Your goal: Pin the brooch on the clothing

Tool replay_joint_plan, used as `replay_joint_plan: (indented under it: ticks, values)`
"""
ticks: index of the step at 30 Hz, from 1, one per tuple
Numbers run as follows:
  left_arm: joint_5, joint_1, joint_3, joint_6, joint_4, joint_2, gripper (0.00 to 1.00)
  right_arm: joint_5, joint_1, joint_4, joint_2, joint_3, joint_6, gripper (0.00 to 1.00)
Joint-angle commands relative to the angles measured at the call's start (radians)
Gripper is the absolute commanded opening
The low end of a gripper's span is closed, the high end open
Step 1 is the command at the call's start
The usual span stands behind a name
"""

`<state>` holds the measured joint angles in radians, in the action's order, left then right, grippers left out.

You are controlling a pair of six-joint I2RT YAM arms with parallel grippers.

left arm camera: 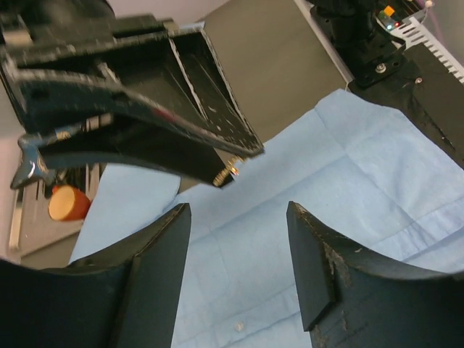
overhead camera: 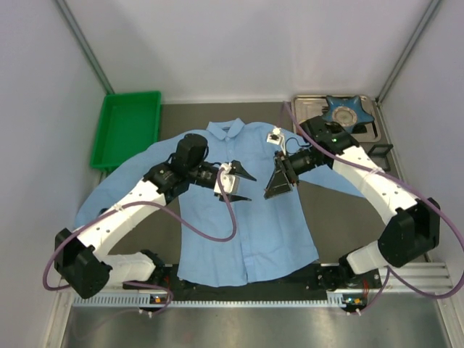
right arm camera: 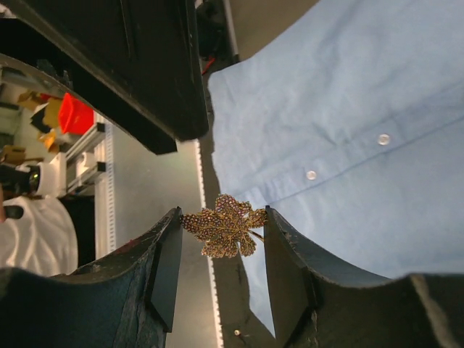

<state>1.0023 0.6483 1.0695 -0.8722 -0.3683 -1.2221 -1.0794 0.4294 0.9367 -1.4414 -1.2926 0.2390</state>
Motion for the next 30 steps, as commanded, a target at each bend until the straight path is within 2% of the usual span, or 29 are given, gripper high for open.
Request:
replay_joint_plan:
  ticks: [1, 11, 14, 22, 30]
  values:
    - [0.084, 0.030, 0.004, -0.036, 0.081, -0.005, 0.60, -0.116, 0.055, 0.019, -0.017, -0.045, 0.014, 0.37]
    - [0.093, 0.051, -0.013, -0.062, 0.065, -0.025, 0.54, -0.132, 0.103, 0.039, -0.040, -0.068, 0.014, 0.37]
    - [0.093, 0.060, -0.011, -0.057, 0.062, -0.033, 0.51, -0.134, 0.114, 0.043, -0.048, -0.074, 0.014, 0.36]
    - [0.105, 0.071, -0.011, -0.063, 0.049, -0.040, 0.33, -0.148, 0.121, 0.051, -0.059, -0.091, 0.017, 0.36]
    - [0.113, 0.073, 0.004, -0.111, -0.020, -0.063, 0.29, -0.149, 0.121, 0.062, -0.056, -0.097, 0.031, 0.35]
